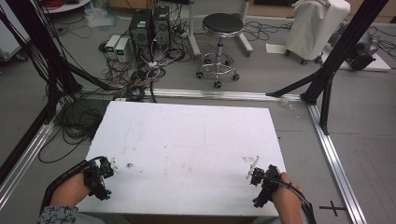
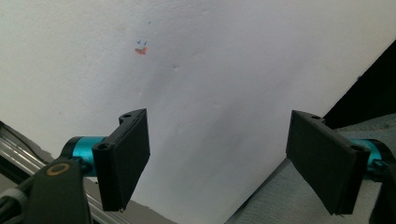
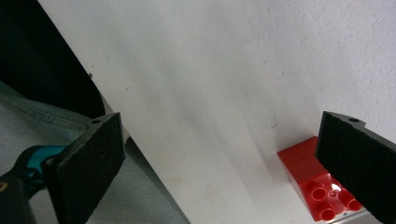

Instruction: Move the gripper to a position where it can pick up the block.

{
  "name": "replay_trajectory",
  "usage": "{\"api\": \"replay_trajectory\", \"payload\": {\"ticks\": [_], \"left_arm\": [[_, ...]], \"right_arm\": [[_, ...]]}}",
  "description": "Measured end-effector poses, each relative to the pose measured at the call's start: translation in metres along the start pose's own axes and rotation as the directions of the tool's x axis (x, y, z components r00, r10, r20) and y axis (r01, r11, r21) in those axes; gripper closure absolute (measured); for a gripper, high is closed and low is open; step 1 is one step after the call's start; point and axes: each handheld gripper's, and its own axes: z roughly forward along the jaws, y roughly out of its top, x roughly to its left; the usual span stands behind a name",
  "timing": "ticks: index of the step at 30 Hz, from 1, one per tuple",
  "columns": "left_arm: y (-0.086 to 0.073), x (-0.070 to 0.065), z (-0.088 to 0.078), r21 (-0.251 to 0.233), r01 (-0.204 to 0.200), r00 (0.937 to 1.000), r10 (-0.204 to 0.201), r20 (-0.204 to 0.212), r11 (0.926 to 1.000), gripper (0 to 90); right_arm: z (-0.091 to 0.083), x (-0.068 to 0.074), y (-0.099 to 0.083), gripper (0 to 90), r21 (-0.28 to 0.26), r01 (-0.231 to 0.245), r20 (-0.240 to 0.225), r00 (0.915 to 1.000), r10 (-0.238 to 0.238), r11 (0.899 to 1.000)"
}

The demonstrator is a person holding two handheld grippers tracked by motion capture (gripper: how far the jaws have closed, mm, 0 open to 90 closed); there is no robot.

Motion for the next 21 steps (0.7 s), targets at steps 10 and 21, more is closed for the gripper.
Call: {"api": "replay_trajectory", "payload": {"ticks": [10, 21], "left_arm": [[0.0012, -0.0007, 0.0001, 0.004, 0.006, 1.0, -0.006, 0.004, 1.0, 21.9], [0.001, -0.0012, 0.0005, 0.008, 0.003, 1.0, -0.003, -0.001, 1.0, 21.9]], "right_arm": [[-0.0025, 0.0004, -0.0008, 1.1, -0.012, -0.005, -0.003, 1.0, 0.005, 1.0], [-0.0031, 0.0008, -0.0006, 1.1, -0.015, -0.003, 0.002, 1.0, 0.003, 1.0]]}}
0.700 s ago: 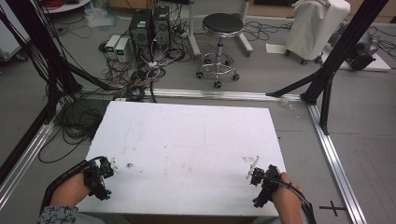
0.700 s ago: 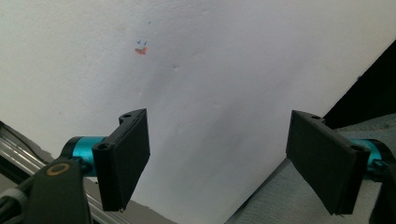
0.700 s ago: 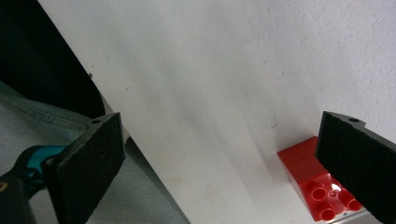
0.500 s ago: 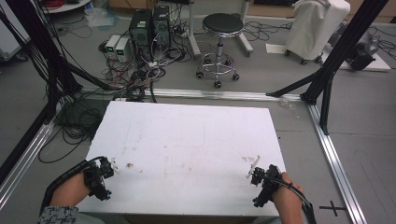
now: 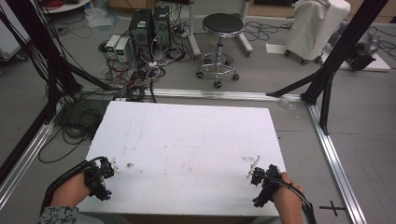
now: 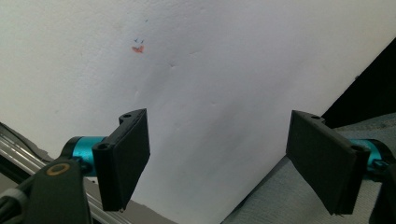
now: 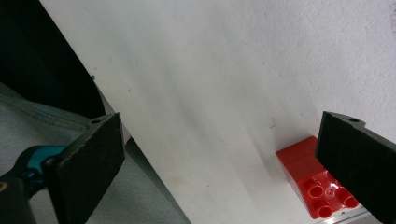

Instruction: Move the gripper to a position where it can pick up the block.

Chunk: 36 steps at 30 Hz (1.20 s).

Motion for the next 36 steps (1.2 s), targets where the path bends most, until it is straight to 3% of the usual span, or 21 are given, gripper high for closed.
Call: {"api": "replay_trajectory", "payload": {"ticks": [10, 20, 25, 26, 30, 36], "left_arm": [[0.0, 0.0, 0.0, 0.0, 0.003, 1.0, -0.003, -0.002, 1.0, 21.9], [-0.001, 0.0, 0.0, 0.0, 0.006, 1.0, -0.006, -0.003, 1.0, 21.9], [-0.001, 0.0, 0.0, 0.002, 0.0, 1.0, 0.0, -0.006, 1.0, 21.9], [0.0, 0.0, 0.0, 0.003, 0.0, 1.0, 0.0, -0.006, 1.0, 21.9], [0.0, 0.0, 0.0, 0.004, -0.001, 1.0, 0.001, -0.006, 1.0, 21.9], [-0.001, 0.0, 0.0, 0.003, 0.006, 1.0, -0.006, -0.008, 1.0, 21.9]], "right_arm": [[-0.002, -0.002, -0.003, 1.1, -0.008, 0.002, 0.007, 1.0, -0.002, 1.0], [-0.006, -0.005, -0.006, 1.1, -0.028, 0.037, 0.024, 0.9991, -0.036, 0.999], [-0.01, -0.009, -0.01, 1.1, -0.041, 0.07, 0.044, 0.9967, -0.068, 0.997], [-0.011, -0.011, -0.011, 1.1, -0.042, 0.095, 0.056, 0.9941, -0.092, 0.995], [-0.014, -0.015, -0.014, 1.1, -0.047, 0.109, 0.059, 0.9925, -0.106, 0.993], [-0.017, -0.023, -0.018, 1.1, -0.042, 0.164, 0.102, 0.982, -0.159, 0.986]]}}
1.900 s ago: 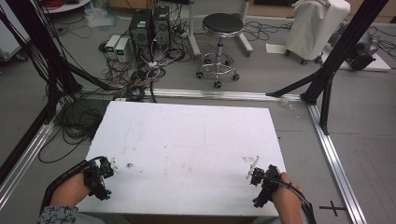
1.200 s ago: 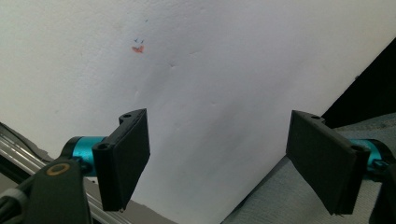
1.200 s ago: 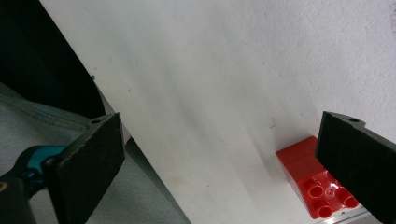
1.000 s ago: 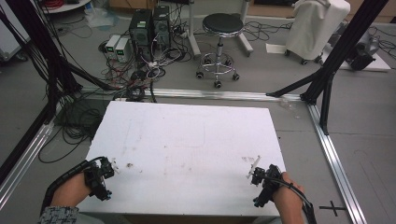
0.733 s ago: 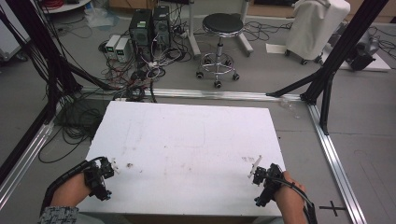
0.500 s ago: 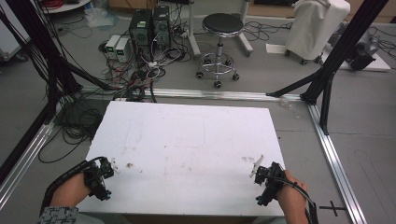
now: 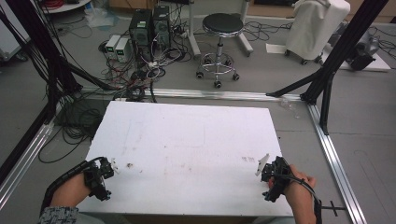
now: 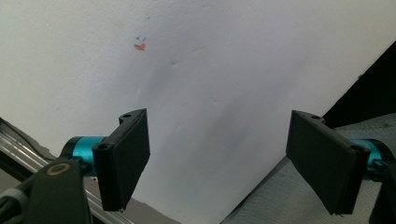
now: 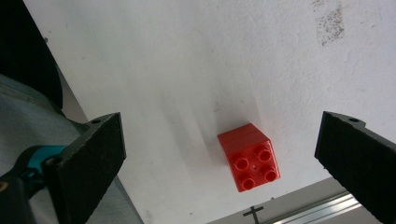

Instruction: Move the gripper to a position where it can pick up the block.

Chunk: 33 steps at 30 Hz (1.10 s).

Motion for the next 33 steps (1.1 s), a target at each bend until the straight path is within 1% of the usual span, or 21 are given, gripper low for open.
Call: {"api": "replay_trajectory", "payload": {"ticks": [1, 3, 4, 6, 8, 9, 11, 12, 14, 17, 19, 20, 21, 23, 24, 25, 27, 29, 31, 32, 33], "left_arm": [[0.0, 0.0, 0.0, 0.0, 0.0, 1.0, 0.0, -0.001, 1.0, 21.9], [0.0, 0.0, 0.0, 0.0, 0.001, 1.0, -0.001, -0.002, 1.0, 21.9], [0.0, 0.0, 0.0, 0.0, 0.002, 1.0, -0.002, -0.003, 1.0, 21.9], [0.0, -0.001, 0.0, 0.0, 0.001, 1.0, -0.001, -0.007, 1.0, 21.9], [0.0, -0.001, 0.001, 0.001, 0.003, 1.0, -0.003, -0.005, 1.0, 21.9], [0.0, -0.001, 0.001, 0.001, 0.003, 1.0, -0.003, -0.007, 1.0, 21.9], [0.0, -0.001, 0.002, 0.005, -0.001, 1.0, 0.001, -0.008, 1.0, 21.9], [0.0, -0.001, 0.002, 0.003, 0.0, 1.0, 0.0, -0.008, 1.0, 21.9], [0.0, -0.001, 0.002, 0.001, -0.001, 0.9999, 0.001, -0.01, 1.0, 21.9], [0.0, -0.001, 0.002, 0.002, 0.002, 0.9999, -0.002, -0.011, 1.0, 21.9], [-0.001, -0.001, 0.001, 0.002, 0.0, 0.9999, 0.0, -0.011, 1.0, 21.9], [-0.001, -0.001, 0.001, -0.001, 0.004, 0.9999, -0.004, -0.012, 1.0, 21.9], [-0.001, -0.001, 0.001, 0.0, 0.004, 0.9999, -0.004, -0.012, 1.0, 21.9], [-0.002, -0.001, 0.001, 0.0, 0.004, 0.9999, -0.004, -0.013, 1.0, 21.9], [-0.002, -0.001, 0.001, -0.001, 0.008, 0.9999, -0.008, -0.012, 1.0, 21.9], [-0.002, -0.001, 0.001, -0.002, 0.01, 0.9999, -0.01, -0.014, 0.9999, 21.9], [-0.002, -0.001, 0.001, -0.001, 0.01, 0.9999, -0.01, -0.014, 1.0, 21.9], [-0.002, 0.0, 0.001, 0.001, 0.007, 0.9999, -0.007, -0.014, 1.0, 21.9], [-0.002, 0.0, 0.002, 0.004, 0.004, 0.9999, -0.004, -0.015, 1.0, 21.9], [-0.002, -0.001, 0.002, 0.003, 0.007, 0.9999, -0.007, -0.014, 1.0, 21.9], [-0.002, -0.001, 0.002, 0.002, 0.008, 0.9999, -0.008, -0.014, 1.0, 21.9]], "right_arm": [[-0.001, 0.0, -0.001, 1.1, -0.003, 0.006, 0.008, 1.0, -0.006, 1.0], [-0.002, -0.003, -0.003, 1.1, -0.012, 0.034, 0.014, 0.9993, -0.034, 0.999], [-0.002, -0.003, -0.003, 1.1, -0.012, 0.034, 0.014, 0.9993, -0.034, 0.999], [-0.002, -0.004, -0.005, 1.0, -0.018, 0.066, 0.026, 0.9975, -0.065, 0.998], [-0.002, -0.005, -0.008, 1.0, -0.032, 0.073, 0.033, 0.9969, -0.072, 0.997], [-0.001, -0.006, -0.009, 1.1, -0.03, 0.086, 0.031, 0.9959, -0.085, 0.996], [0.0, -0.008, -0.012, 1.0, -0.018, 0.091, 0.035, 0.9953, -0.091, 0.996], [0.0, -0.008, -0.014, 1.1, -0.007, 0.085, 0.033, 0.9958, -0.085, 0.996], [0.0, -0.01, -0.016, 1.1, 0.003, 0.099, 0.031, 0.9946, -0.099, 0.995], [0.001, -0.012, -0.02, 1.1, 0.001, 0.116, 0.026, 0.9929, -0.116, 0.993], [0.004, -0.016, -0.025, 1.1, -0.006, 0.155, 0.019, 0.9877, -0.155, 0.988], [0.004, -0.016, -0.025, 1.1, -0.006, 0.155, 0.019, 0.9877, -0.155, 0.988], [0.006, -0.019, -0.027, 1.1, -0.002, 0.18, 0.019, 0.9835, -0.18, 0.984], [0.007, -0.019, -0.028, 1.1, 0.006, 0.181, 0.017, 0.9832, -0.182, 0.983], [0.008, -0.021, -0.027, 1.1, 0.023, 0.217, 0.018, 0.9759, -0.217, 0.976], [0.008, -0.021, -0.027, 1.1, 0.023, 0.217, 0.018, 0.9759, -0.217, 0.976], [0.011, -0.023, -0.027, 1.1, 0.03, 0.229, 0.015, 0.9731, -0.23, 0.973], [0.015, -0.025, -0.027, 1.1, 0.05, 0.236, 0.003, 0.9716, -0.237, 0.97], [0.019, -0.026, -0.026, 1.1, 0.069, 0.25, -0.004, 0.968, -0.251, 0.966], [0.023, -0.027, -0.026, 1.1, 0.064, 0.266, -0.014, 0.9639, -0.266, 0.962], [0.023, -0.027, -0.026, 1.1, 0.064, 0.266, -0.014, 0.9639, -0.266, 0.962]]}}
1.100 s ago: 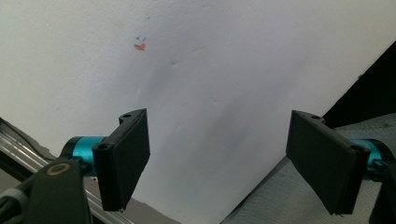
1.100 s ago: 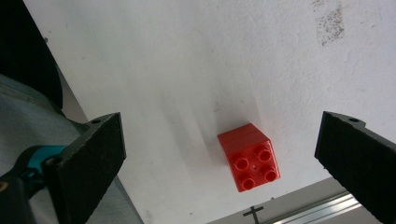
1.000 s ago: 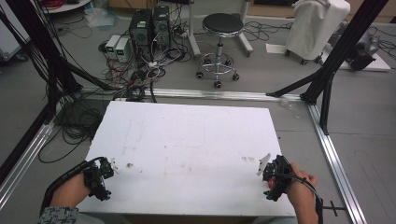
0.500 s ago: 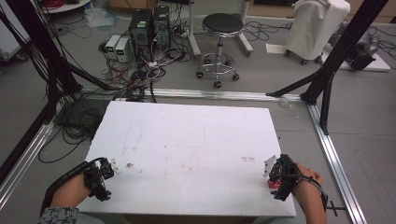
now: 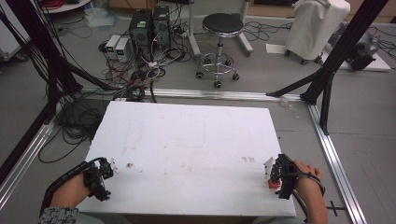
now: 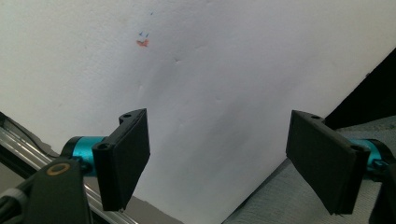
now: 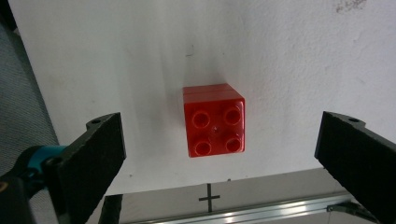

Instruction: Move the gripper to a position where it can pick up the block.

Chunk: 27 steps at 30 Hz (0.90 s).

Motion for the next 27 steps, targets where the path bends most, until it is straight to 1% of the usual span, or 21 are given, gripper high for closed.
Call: {"api": "replay_trajectory", "payload": {"ticks": [1, 3, 5, 6, 9, 10, 11, 13, 14, 15, 19, 20, 22, 25, 27], "left_arm": [[0.0, 0.0, 0.0, 0.001, 0.0, 1.0, 0.0, -0.002, 1.0, 21.9], [0.0, 0.0, 0.0, 0.002, -0.003, 1.0, 0.003, 0.002, 1.0, 21.9], [0.0, 0.0, -0.001, 0.0, -0.003, 1.0, 0.003, 0.006, 1.0, 21.9], [0.0, 0.0, -0.001, -0.001, -0.002, 1.0, 0.002, 0.005, 1.0, 21.9], [0.0, 0.0, 0.0, 0.003, -0.003, 1.0, 0.003, 0.001, 1.0, 21.9], [0.0, 0.0, 0.0, 0.003, -0.003, 1.0, 0.003, 0.005, 1.0, 21.9], [0.0, -0.001, 0.0, 0.004, -0.003, 1.0, 0.003, 0.004, 1.0, 21.9], [0.0, -0.001, 0.0, 0.0, -0.002, 1.0, 0.002, 0.005, 1.0, 21.9], [0.0, -0.001, 0.0, -0.001, -0.001, 1.0, 0.001, 0.006, 1.0, 21.9], [0.0, -0.001, 0.0, 0.0, -0.001, 1.0, 0.001, 0.005, 1.0, 21.9], [0.0, -0.001, 0.0, 0.002, -0.003, 1.0, 0.003, 0.006, 1.0, 21.9], [0.0, -0.001, 0.0, 0.001, -0.003, 1.0, 0.003, 0.007, 1.0, 21.9], [0.0, -0.001, 0.001, 0.002, -0.001, 1.0, 0.001, 0.005, 1.0, 21.9], [-0.001, -0.001, 0.001, -0.003, 0.006, 1.0, -0.006, 0.004, 1.0, 21.9], [-0.001, -0.001, 0.0, -0.001, 0.003, 1.0, -0.003, 0.005, 1.0, 21.9]], "right_arm": [[0.003, -0.001, 0.0, 1.1, 0.008, -0.008, -0.015, 0.9998, 0.008, 1.0], [0.006, -0.002, -0.001, 1.1, 0.013, -0.002, -0.018, 0.9998, 0.002, 1.0], [0.01, -0.004, -0.002, 1.1, 0.015, -0.006, -0.022, 0.9997, 0.006, 1.0], [0.015, -0.005, -0.004, 1.1, -0.004, -0.009, -0.026, 0.9996, 0.009, 1.0], [0.018, -0.004, -0.005, 1.1, -0.001, -0.013, -0.028, 0.9995, 0.013, 1.0], [0.022, -0.004, -0.006, 1.0, 0.001, -0.01, -0.04, 0.9991, 0.01, 1.0], [0.024, -0.005, -0.007, 1.1, -0.005, 0.002, -0.039, 0.9992, -0.002, 1.0], [0.025, -0.004, -0.007, 1.1, 0.002, -0.001, -0.046, 0.9989, 0.001, 1.0], [0.027, -0.004, -0.007, 1.1, -0.004, 0.005, -0.05, 0.9987, -0.005, 1.0], [0.031, -0.004, -0.007, 1.1, -0.002, 0.008, -0.064, 0.9979, -0.008, 1.0], [0.034, -0.005, -0.008, 1.1, -0.001, 0.006, -0.07, 0.9975, -0.006, 1.0], [0.035, -0.004, -0.008, 1.1, -0.002, -0.005, -0.075, 0.9971, 0.005, 1.0], [0.036, -0.005, -0.008, 1.1, 0.0, 0.001, -0.071, 0.9975, -0.001, 1.0], [0.036, -0.005, -0.008, 1.1, -0.001, 0.006, -0.079, 0.9968, -0.006, 1.0], [0.036, -0.005, -0.008, 1.1, 0.0, 0.007, -0.079, 0.9969, -0.006, 1.0]]}}
